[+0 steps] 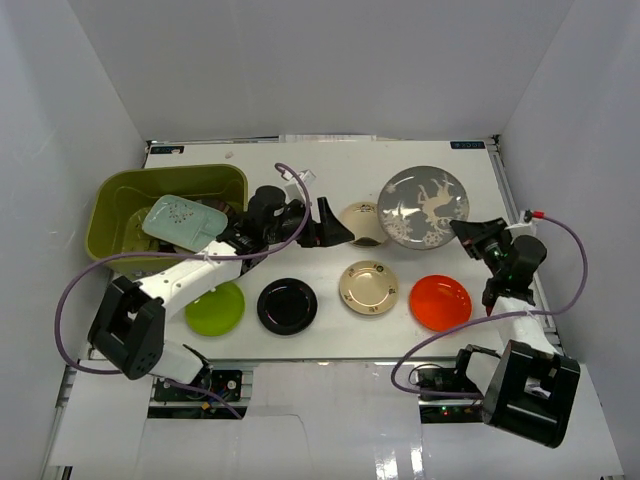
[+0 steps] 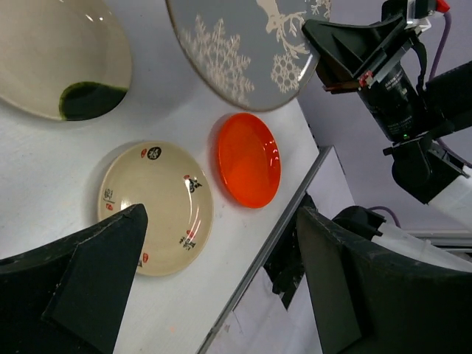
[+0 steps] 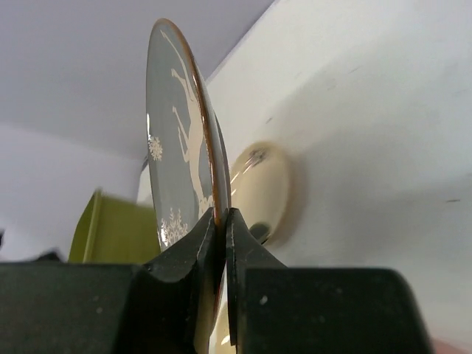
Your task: Place the plates into the plastic bin on the countertop
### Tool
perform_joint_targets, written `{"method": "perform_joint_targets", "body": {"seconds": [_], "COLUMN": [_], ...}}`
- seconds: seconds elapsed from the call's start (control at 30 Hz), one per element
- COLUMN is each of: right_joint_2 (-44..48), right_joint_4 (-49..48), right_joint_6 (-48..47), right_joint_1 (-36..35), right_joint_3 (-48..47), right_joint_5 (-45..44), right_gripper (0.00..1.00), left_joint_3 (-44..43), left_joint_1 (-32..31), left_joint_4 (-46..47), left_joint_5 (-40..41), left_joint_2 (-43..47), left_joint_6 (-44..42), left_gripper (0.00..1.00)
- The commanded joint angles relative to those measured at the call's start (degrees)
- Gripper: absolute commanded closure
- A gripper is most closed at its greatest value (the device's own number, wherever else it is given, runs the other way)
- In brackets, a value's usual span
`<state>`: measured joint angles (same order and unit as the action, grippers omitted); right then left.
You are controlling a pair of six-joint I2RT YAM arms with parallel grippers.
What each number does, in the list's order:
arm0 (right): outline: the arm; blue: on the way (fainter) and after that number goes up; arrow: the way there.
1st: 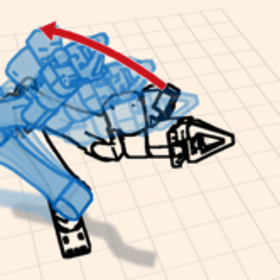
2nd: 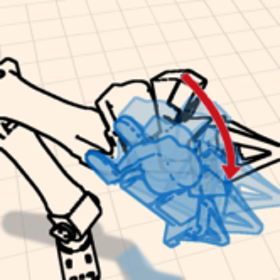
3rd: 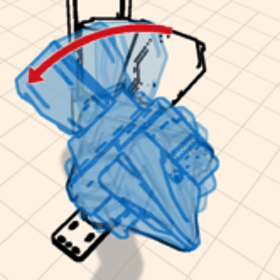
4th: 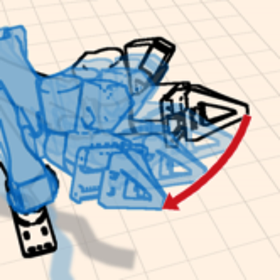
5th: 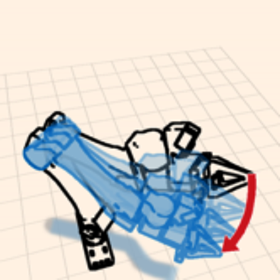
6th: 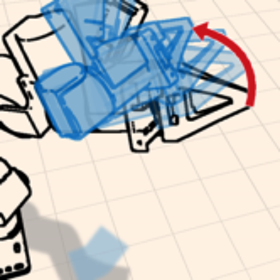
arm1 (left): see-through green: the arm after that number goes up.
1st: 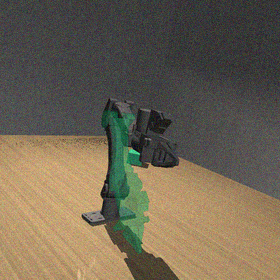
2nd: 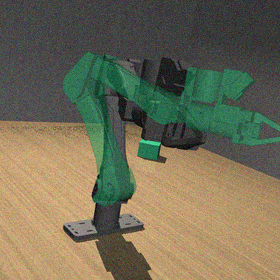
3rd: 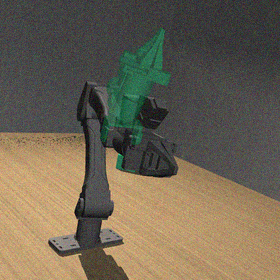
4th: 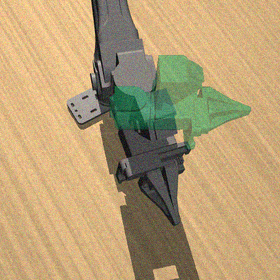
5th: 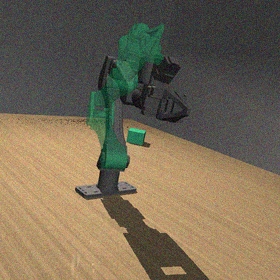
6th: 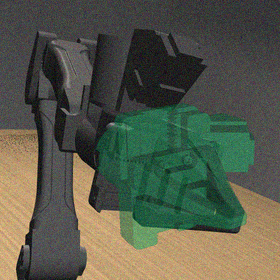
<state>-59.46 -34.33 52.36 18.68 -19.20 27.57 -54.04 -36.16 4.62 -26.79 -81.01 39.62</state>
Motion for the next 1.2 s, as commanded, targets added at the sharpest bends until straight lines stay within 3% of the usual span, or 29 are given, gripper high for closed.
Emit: {"method": "perform_joint_targets", "body": {"seconds": [0.0, 0.13, 0.27, 0.37, 0.4, 0.53, 0.63, 0.67, 0.77, 0.83, 1.0, 1.17], "right_joint_2": [2.6, 2.2, 0.1, -2.8, -4.0, -6.4, -7.9, -8.3, -8.7, -9.1, -8.7, -7.9], "right_joint_4": [-6.4, -8.9, -13.4, -15.9, -16.9, -19.6, -19.8, -19.6, -19.6, -19.7, -20.0, -18.7], "right_joint_6": [1.3, 2.3, 5.6, 6.6, 7.3, 7.9, 7.9, 7.9, 7.7, 7.7, 7.1, 4.5], "right_joint_1": [-7.0, -11.8, -13.2, -14.3, -14.5, -15.1, -15.7, -15.9, -16.0, -16.2, -17.4, -18.6], "right_joint_3": [-2.9, -3.9, -4.4, -4.4, -4.1, -3.6, -4.4, -4.5, -4.9, -4.9, -4.8, -4.2], "right_joint_5": [10.0, 12.6, 16.6, 19.3, 19.5, 20.2, 21.2, 21.3, 21.6, 22.6, 22.7, 22.2], "right_gripper": [0.92, 0.92, 0.92, 0.92, 0.92, 0.92, 0.78, 0.59, 0.28, 0.17, 0.11, 0.11], "left_joint_3": [-2.7, -3.8, -2.9, -2.1, -1.8, -2.6, -1.9, -2.0, -5.2, -5.6, -6.8, -9.3], "left_joint_1": [-0.4, -0.4, -0.4, -0.4, -0.4, -0.4, -0.1, 0.0, 1.5, 5.1, 19.2, 34.1], "left_joint_4": [5.3, 5.7, 6.4, 7.4, 7.8, 6.0, 6.4, 6.1, 0.6, -0.8, -5.5, -19.1], "left_joint_5": [-1.5, 1.3, 4.4, 4.9, 5.6, 7.3, 7.5, 7.7, 9.7, 9.0, 4.3, 6.4], "left_joint_2": [-3.6, -7.3, -8.9, -9.0, -8.7, -7.4, -4.9, -3.3, -0.6, 4.3, 16.8, 24.7], "left_joint_6": [2.4, 0.5, 0.1, 0.3, 0.9, -0.1, 1.4, 1.5, 1.0, 2.2, 4.5, 1.6], "left_gripper": [0.08, 0.11, 0.22, 0.51, 0.69, 0.99, 1.00, 1.00, 1.00, 1.00, 1.00, 1.00]}}
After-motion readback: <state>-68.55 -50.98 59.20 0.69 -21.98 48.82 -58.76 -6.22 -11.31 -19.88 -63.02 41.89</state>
